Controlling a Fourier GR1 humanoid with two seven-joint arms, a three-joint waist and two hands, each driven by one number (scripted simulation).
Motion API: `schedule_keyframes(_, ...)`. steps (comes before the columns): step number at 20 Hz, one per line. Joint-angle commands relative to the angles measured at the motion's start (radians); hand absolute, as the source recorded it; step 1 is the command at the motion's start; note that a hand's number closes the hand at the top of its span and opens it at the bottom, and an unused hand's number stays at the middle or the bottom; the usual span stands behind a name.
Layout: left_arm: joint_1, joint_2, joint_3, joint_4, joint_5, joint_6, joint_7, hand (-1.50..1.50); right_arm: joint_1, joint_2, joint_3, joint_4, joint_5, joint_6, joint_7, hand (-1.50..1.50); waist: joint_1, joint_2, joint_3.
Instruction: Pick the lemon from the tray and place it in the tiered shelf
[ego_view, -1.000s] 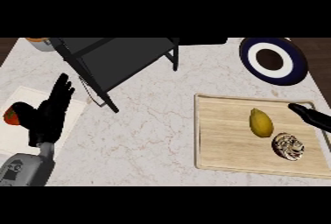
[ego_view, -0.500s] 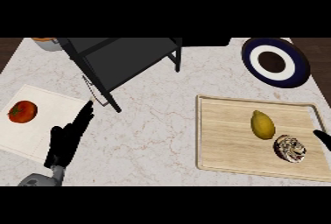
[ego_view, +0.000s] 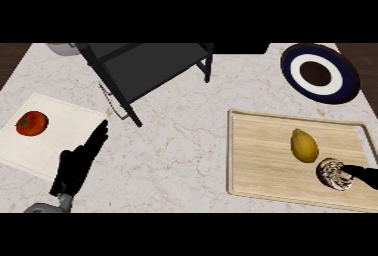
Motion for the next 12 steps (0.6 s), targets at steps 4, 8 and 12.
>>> schedule_keyframes(4,-0.045,0.008,0.0,0.008,-0.001,-0.035,0.009,0.0,-0.028,-0.283,0.164,-0.048,0.245,0.111,0.385,-1.5,0.035,0.014,-0.007)
schedule_keyframes(8,-0.05,-0.027,-0.027,0.023,-0.032,-0.011,0.008,0.0,-0.144,-0.375,0.237,-0.079,0.322,0.208,0.658,-1.5,0.054,0.015,-0.005)
schedule_keyframes(12,-0.089,-0.072,-0.039,0.053,-0.044,-0.013,0.013,0.0,-0.393,-0.229,0.394,0.018,0.403,0.264,0.815,-1.5,0.062,0.016,0.001)
